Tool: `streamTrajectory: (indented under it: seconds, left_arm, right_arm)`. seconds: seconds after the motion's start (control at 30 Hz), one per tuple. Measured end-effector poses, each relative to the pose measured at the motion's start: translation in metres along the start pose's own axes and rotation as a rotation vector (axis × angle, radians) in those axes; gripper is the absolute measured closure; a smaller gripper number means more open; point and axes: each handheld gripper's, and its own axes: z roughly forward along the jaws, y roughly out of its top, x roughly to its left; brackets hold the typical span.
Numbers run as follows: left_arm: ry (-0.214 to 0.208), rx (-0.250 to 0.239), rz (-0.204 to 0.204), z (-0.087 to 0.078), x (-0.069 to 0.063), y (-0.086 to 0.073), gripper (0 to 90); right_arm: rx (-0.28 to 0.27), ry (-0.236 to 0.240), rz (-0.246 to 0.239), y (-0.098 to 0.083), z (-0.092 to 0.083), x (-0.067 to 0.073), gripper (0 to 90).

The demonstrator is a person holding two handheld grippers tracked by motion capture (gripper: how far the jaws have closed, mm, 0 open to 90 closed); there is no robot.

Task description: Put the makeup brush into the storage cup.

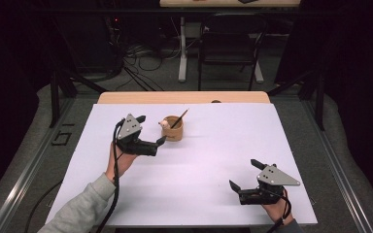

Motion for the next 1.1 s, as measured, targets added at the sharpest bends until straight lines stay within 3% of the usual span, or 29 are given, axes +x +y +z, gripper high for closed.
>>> streamTrajectory:
  seconds: [0.2,0.47,0.73,0.93,1.1]
  left_arm:
    - [0.011,-0.012,0.009,-0.022,-0.003,-0.005,0.0]
    - [0.031,-0.030,-0.007,-0.050,-0.008,-0.019,0.0]
    - [0.035,-0.012,-0.031,-0.064,-0.017,-0.041,0.0]
    - [0.031,0.004,-0.074,-0.072,-0.021,-0.058,0.0]
    - [0.055,-0.023,-0.105,-0.079,-0.026,-0.071,0.0]
  right_arm:
    - [0.000,0.002,-0.004,0.000,0.000,0.000,0.0]
    - [-0.001,0.003,-0.005,0.000,0.000,0.000,0.0]
    - [0.003,0.003,-0.004,0.000,0.001,0.001,0.0]
    - [0.003,0.003,-0.004,0.000,0.001,0.001,0.0]
    - [0.004,0.002,-0.009,0.000,0.001,0.001,0.0]
